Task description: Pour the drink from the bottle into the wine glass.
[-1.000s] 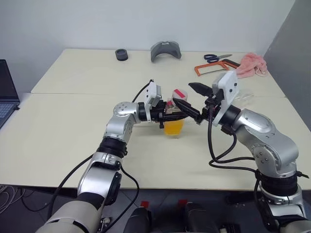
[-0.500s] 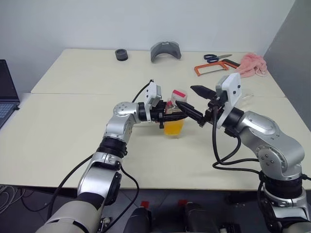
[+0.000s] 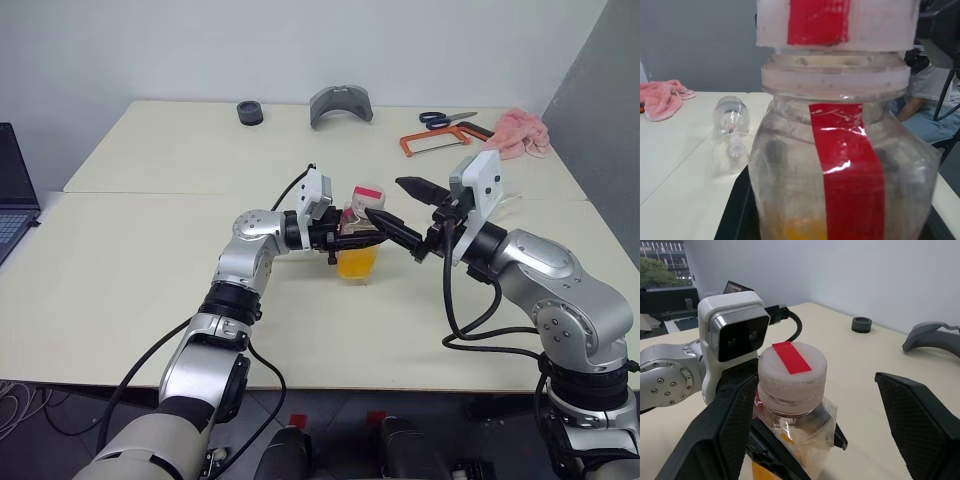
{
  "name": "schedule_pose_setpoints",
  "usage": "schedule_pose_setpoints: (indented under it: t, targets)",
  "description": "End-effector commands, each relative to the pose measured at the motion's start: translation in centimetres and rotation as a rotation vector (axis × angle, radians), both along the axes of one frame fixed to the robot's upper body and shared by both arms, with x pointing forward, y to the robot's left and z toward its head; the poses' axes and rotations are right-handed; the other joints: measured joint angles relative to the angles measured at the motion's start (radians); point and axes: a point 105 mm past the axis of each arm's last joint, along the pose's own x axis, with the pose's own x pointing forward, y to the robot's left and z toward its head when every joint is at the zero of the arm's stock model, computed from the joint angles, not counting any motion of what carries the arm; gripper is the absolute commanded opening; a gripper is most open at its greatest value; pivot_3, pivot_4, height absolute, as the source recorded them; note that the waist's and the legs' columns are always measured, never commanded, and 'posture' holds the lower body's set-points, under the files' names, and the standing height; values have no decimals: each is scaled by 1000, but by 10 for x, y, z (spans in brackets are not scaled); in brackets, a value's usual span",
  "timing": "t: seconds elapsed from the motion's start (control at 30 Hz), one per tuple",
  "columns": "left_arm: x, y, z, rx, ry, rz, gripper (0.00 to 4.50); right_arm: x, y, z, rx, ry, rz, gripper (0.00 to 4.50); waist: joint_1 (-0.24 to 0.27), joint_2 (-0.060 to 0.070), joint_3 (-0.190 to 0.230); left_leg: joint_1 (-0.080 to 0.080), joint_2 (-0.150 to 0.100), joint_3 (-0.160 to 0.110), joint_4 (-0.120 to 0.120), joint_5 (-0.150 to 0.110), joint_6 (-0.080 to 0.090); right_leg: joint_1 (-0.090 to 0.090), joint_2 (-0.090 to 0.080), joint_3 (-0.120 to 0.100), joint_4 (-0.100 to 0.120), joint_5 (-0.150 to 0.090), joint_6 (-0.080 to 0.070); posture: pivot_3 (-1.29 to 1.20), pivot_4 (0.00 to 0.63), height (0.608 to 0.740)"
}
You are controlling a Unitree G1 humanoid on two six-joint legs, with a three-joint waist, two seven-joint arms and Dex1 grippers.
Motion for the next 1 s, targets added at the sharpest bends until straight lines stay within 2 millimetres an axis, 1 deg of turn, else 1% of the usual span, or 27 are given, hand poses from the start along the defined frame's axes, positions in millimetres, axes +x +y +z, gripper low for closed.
schedule_pose_setpoints:
  t: [0.03,0.2,0.5,0.8,1.0]
  targets:
    - [-2,0,14,-24,-60,-13,1584,-2,-9,9,2,-43,-25,3956,0,0,0,0,0,0,0,0,0,0,0,0,0,0,0,0,150,740]
    - [-2,-1,14,-25,-59,-13,1584,-4,-8,8,-1,-43,-19,3956,0,0,0,0,0,0,0,0,0,0,0,0,0,0,0,0,150,740]
    - [-1,-1,14,-30,-61,-5,1584,-12,-3,9,4,-33,40,3956,0,0,0,0,0,0,0,0,0,0,0,0,0,0,0,0,150,740]
    - [0,0,16,-37,-70,9,1584,-15,-9,10,-6,-16,59,3956,1,0,0,0,0,0,0,0,0,0,0,0,0,0,0,0,150,740]
    - [1,1,17,-44,-75,20,1584,-23,-12,5,-53,4,114,3956,1,0,0,0,0,1,0,0,0,0,0,0,0,0,0,0,150,740]
